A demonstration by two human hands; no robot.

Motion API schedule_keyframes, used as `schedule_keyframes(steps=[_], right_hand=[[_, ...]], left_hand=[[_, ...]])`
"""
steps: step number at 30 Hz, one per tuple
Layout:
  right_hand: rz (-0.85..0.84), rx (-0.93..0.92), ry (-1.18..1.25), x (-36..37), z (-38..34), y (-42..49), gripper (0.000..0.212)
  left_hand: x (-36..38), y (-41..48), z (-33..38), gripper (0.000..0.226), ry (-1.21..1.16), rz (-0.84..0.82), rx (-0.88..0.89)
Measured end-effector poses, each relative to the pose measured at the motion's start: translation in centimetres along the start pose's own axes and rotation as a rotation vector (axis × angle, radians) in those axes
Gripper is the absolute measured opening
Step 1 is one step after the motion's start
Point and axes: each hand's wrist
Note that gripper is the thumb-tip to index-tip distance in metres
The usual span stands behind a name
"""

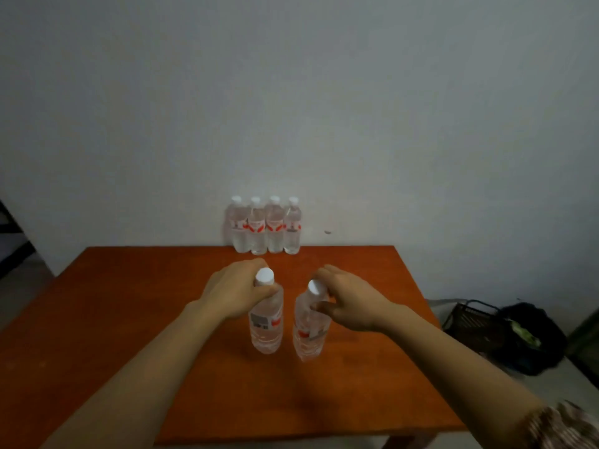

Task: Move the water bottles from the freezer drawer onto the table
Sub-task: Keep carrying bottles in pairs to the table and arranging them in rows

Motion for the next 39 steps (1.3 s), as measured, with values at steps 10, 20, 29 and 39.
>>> schedule_keyframes(steps=[10,20,29,39], right_hand=[[0.033,0.093,0.042,7.2,-0.3,22.4,0.045],[0.054,0.224,-0.050,14.4,0.1,41.5,0.046],[0.027,0.174,-0.277,15.9,2.4,52.2,0.046],[0.061,0.256,-0.361,15.3,3.4,54.9,0.041]], left_hand=[[0.1,15.0,-18.2,0.024,-0.025,-0.041,-0.028],[2.1,28.9,-32.2,0.021,-0.001,-0.120,0.068],[5.3,37.8,-36.9,0.028,-0.067,-0.070,-0.034],[7.4,40.4,-37.3,0.028,-0.275,0.041,-0.119]])
Point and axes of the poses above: each hand's wrist, its own y-axis towards the middle knuckle, its own x-axis out of the palm, z = x × y, and after that the axes turned 13 degrees about y, right-handed
